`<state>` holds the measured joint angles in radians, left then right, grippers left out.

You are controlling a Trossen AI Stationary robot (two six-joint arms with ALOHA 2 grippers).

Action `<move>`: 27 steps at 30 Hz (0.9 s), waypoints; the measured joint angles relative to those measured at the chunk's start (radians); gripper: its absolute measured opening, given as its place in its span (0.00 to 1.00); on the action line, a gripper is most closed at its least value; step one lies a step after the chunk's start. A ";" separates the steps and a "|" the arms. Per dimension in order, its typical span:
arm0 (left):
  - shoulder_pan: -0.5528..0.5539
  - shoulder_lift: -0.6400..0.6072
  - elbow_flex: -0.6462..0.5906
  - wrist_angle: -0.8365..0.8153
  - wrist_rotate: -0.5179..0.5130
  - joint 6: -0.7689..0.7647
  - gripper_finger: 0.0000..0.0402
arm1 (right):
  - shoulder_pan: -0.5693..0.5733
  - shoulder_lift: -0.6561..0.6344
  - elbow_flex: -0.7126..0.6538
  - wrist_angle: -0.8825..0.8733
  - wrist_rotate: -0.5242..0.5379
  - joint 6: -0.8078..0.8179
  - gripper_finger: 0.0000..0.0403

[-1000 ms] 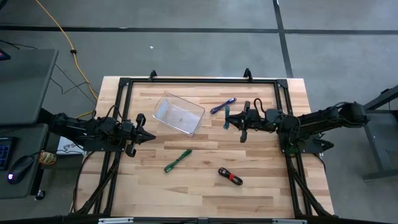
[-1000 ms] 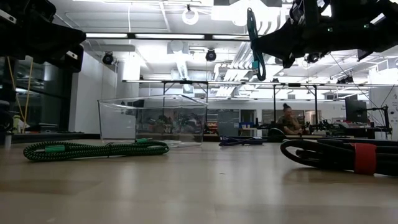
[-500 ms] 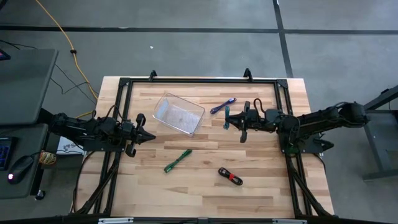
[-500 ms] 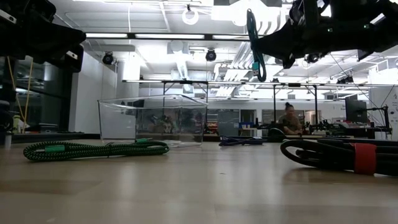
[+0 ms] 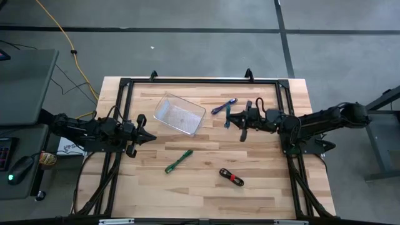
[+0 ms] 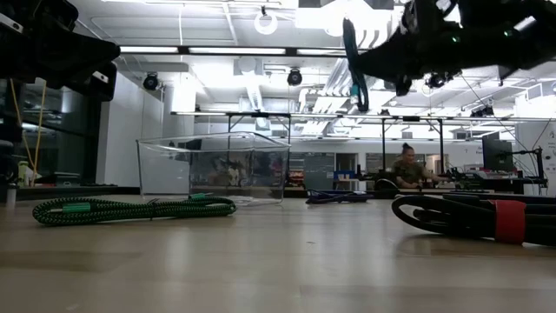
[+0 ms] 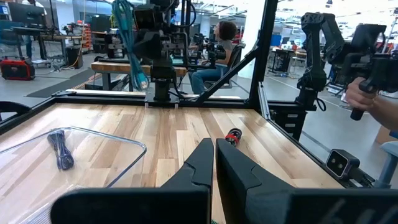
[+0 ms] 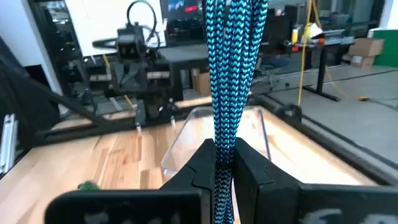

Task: Pick and place USB-C Cables
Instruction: Put the light blue charger cable into the transparent bin

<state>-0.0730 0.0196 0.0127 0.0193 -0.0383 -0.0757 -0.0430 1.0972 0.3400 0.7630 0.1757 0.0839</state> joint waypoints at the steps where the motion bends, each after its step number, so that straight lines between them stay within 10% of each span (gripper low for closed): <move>1: 0.000 0.000 0.000 0.000 0.000 0.000 0.00 | 0.000 0.008 0.025 -0.008 0.000 -0.010 0.03; 27: 0.000 0.000 0.000 0.000 0.000 0.000 0.00 | -0.119 0.766 1.131 -0.793 -0.187 -0.245 0.03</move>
<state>-0.0727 0.0196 0.0124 0.0193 -0.0383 -0.0757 -0.1619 1.8633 1.4709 -0.0302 -0.0109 -0.1616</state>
